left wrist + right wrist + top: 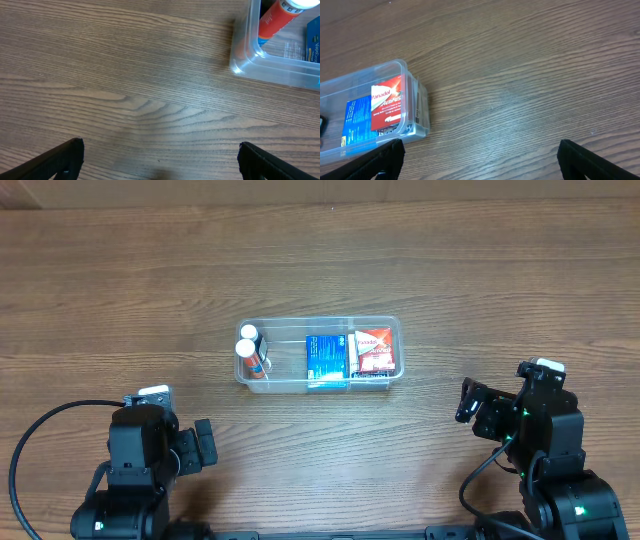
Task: Pack container
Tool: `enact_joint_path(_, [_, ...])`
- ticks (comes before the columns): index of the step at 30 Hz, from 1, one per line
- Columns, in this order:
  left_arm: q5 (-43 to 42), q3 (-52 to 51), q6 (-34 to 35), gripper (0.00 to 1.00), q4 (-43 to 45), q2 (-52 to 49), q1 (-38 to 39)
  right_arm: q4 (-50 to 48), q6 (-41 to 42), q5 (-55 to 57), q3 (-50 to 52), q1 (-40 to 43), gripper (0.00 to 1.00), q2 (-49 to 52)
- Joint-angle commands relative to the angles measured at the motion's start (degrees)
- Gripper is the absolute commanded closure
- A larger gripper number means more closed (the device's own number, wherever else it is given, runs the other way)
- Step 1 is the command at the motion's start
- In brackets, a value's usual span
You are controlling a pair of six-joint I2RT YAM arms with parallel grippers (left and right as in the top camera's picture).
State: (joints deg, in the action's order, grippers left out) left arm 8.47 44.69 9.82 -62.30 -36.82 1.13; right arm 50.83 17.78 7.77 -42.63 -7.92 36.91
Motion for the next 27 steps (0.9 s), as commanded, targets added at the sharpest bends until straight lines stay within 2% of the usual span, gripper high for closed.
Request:
enact_joint_path(1, [0.9,-0.4,-1.5,0.0,0.0,0.1,-0.2,-0.1,0.2,0.5,0.2,-0.2,0.0,-0.1])
enact_joint_path(16, [0.9,-0.4,-1.5,0.0,0.0,0.1,-0.2,-1.2,-0.2,0.6,2.4,-0.2,0.0,-4.6])
enact_joint_path(21, [0.9,-0.4,-1.5,0.0,0.0,0.1,-0.2,-12.4,-0.5,0.0,14.6,-0.2,0.0,-14.6])
enact_joint_path(27, [0.9,-0.4,-1.5,0.0,0.0,0.1,-0.2,-26.1,-8.1,-8.9,30.1,-0.2,0.0,-32.5])
